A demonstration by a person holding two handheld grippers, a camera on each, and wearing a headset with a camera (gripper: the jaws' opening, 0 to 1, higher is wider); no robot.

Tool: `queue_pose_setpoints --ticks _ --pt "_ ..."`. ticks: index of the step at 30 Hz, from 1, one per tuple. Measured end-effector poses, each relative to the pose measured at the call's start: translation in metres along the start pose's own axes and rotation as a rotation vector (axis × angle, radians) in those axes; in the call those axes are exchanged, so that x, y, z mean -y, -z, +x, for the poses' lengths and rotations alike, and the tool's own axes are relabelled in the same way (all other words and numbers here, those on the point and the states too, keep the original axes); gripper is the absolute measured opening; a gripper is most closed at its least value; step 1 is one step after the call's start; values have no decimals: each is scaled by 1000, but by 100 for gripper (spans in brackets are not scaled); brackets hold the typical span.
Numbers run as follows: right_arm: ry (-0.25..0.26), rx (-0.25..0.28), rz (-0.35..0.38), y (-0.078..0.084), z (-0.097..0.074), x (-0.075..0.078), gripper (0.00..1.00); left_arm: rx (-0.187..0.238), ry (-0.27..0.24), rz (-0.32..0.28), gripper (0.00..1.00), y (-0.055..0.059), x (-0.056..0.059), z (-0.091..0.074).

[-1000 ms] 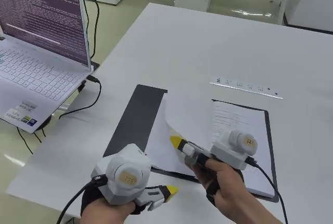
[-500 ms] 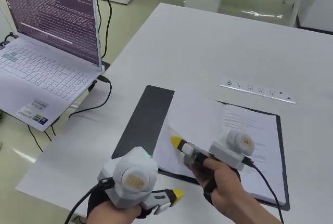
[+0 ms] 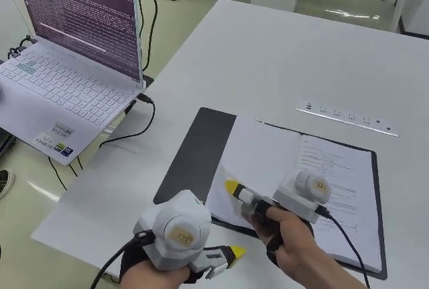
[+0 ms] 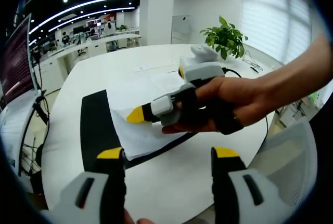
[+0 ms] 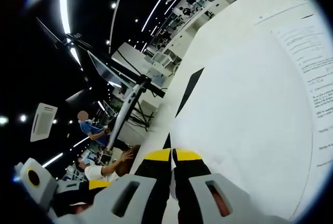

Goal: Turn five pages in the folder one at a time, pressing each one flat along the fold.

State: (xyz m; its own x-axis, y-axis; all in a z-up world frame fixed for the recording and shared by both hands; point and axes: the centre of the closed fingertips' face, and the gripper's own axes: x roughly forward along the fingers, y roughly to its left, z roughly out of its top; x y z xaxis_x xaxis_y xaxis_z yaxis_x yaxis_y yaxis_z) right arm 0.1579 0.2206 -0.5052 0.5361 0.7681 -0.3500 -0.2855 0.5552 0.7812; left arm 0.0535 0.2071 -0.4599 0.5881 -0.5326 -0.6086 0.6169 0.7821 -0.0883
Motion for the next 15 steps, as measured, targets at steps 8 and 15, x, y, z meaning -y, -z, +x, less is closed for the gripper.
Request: queue_pose_setpoints --ticks 8,15 --pt "16 -38 15 8 11 14 0 -8 3 -26 66 6 0 -1" --pt "38 -56 34 15 20 26 0 -9 5 -36 66 6 -1 0"
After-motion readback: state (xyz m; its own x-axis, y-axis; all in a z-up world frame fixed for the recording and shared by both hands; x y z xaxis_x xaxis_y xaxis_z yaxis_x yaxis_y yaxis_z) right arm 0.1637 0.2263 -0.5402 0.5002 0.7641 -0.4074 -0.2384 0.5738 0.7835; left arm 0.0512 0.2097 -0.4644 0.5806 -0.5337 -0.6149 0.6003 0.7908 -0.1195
